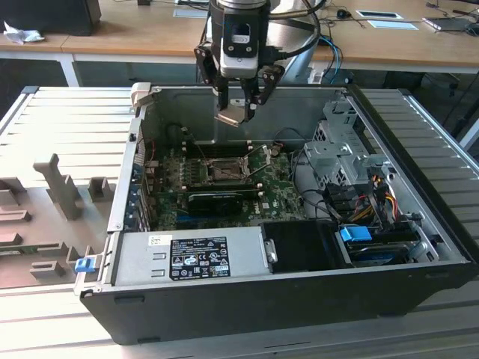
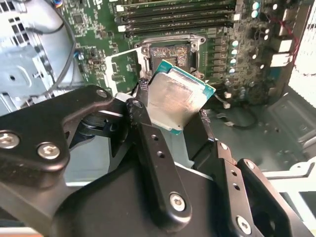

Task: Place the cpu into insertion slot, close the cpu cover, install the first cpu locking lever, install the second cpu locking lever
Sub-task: 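Place the cpu into insertion slot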

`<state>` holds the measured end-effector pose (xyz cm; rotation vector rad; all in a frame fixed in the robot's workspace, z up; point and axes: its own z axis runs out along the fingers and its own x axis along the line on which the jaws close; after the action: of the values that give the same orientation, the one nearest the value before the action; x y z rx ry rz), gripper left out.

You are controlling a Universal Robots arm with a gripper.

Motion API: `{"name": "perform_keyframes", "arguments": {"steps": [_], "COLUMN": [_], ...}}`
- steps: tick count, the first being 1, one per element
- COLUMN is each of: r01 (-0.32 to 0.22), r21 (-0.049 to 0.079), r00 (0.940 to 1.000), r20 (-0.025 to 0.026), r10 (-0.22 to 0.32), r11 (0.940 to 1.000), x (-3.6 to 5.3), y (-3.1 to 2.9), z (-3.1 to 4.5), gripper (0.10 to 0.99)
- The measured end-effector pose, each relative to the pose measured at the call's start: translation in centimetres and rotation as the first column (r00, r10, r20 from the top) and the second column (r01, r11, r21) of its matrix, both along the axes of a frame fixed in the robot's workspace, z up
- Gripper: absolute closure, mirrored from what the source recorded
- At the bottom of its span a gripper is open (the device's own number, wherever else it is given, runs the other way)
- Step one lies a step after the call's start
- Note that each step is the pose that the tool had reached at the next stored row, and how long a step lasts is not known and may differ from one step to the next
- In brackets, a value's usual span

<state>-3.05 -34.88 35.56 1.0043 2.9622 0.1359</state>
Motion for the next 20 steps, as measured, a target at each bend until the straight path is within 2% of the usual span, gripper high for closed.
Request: {"name": "perform_keyframes", "arguments": {"steps": [2, 5, 12, 20], "r01": [0.041, 0.058, 0.063, 0.066], "r21": [0.000, 0.000, 0.001, -0.001], "r00": [0.9992, 0.9983, 0.9980, 0.9978], "r20": [0.0000, -0.0001, 0.0002, 0.0005], "r10": [-0.041, -0.058, -0.063, -0.066], "r11": [0.9992, 0.9983, 0.9980, 0.9978], "x": [0.00, 0.00, -0.57, -0.61], "y": [0.00, 0.00, 0.00, 0.00], "z": [-0.13, -0.20, -0.23, -0.36], "gripper": [0.557, 0.557, 0.557, 0.557]}}
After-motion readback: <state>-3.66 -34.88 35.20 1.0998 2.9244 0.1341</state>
